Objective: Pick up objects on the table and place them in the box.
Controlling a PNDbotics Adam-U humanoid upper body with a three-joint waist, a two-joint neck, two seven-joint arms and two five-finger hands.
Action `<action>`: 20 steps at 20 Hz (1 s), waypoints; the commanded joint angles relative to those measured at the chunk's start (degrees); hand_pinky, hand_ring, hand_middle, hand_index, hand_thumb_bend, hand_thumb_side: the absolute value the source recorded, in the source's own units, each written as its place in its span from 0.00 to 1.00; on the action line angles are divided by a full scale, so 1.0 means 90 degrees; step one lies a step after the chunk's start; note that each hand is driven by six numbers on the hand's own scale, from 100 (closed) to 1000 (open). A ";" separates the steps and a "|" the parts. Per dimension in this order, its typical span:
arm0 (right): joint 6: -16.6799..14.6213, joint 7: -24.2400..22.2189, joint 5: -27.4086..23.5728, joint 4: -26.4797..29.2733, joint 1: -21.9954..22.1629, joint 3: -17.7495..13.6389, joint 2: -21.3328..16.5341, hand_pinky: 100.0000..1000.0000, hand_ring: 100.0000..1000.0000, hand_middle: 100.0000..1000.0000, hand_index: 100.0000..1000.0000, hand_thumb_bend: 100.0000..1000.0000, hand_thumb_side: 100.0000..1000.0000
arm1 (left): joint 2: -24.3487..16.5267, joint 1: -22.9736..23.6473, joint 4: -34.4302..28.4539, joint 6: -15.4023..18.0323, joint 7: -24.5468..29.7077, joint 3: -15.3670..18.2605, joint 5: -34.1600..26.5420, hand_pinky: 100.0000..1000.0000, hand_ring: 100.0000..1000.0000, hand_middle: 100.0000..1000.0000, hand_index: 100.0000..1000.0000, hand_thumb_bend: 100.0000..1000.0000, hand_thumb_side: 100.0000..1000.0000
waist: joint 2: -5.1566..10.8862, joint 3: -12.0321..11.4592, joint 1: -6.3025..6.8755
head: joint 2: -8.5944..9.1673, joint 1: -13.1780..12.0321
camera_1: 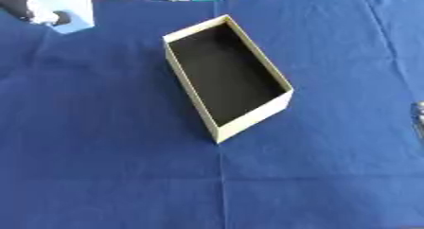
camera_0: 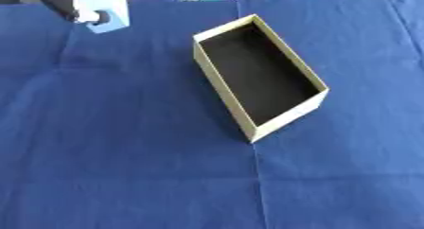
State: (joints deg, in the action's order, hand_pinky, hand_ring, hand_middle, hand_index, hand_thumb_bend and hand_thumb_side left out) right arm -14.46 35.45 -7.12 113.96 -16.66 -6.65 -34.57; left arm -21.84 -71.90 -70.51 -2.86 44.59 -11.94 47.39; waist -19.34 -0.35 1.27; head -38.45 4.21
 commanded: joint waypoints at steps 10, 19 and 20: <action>-0.0009 -0.0138 -0.0316 0.0070 -0.0436 0.0043 -0.0103 0.66 0.81 0.60 0.80 0.00 0.98 | 0.1492 -0.0534 0.0463 0.0211 -0.0186 -0.0105 0.1222 0.60 0.56 0.43 0.44 0.00 0.18 | 0.0115 0.0344 -0.0006 | 0.0122 -0.0464; 0.0015 -0.0250 -0.0424 0.0070 -0.0572 0.0083 -0.0039 0.66 0.81 0.60 0.80 0.00 0.98 | 0.2107 -0.0174 0.0654 0.0338 -0.0625 -0.0310 0.2166 0.59 0.57 0.44 0.45 0.00 0.19 | 0.0072 0.0516 -0.0011 | 0.0198 -0.0567; 0.0017 -0.0252 -0.0427 0.0070 -0.0576 0.0084 -0.0031 0.66 0.82 0.60 0.80 0.00 0.98 | 0.2139 -0.0148 0.0691 0.0339 -0.0656 -0.0312 0.2246 0.59 0.57 0.44 0.45 0.00 0.19 | 0.0070 0.0524 -0.0010 | 0.0197 -0.0571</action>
State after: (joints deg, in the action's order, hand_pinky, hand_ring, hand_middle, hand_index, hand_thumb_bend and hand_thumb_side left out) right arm -14.28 33.43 -10.68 113.96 -21.18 -5.60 -34.00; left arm -2.88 -72.27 -63.89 0.17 39.42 -14.66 66.47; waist -19.35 4.26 1.29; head -37.17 -0.69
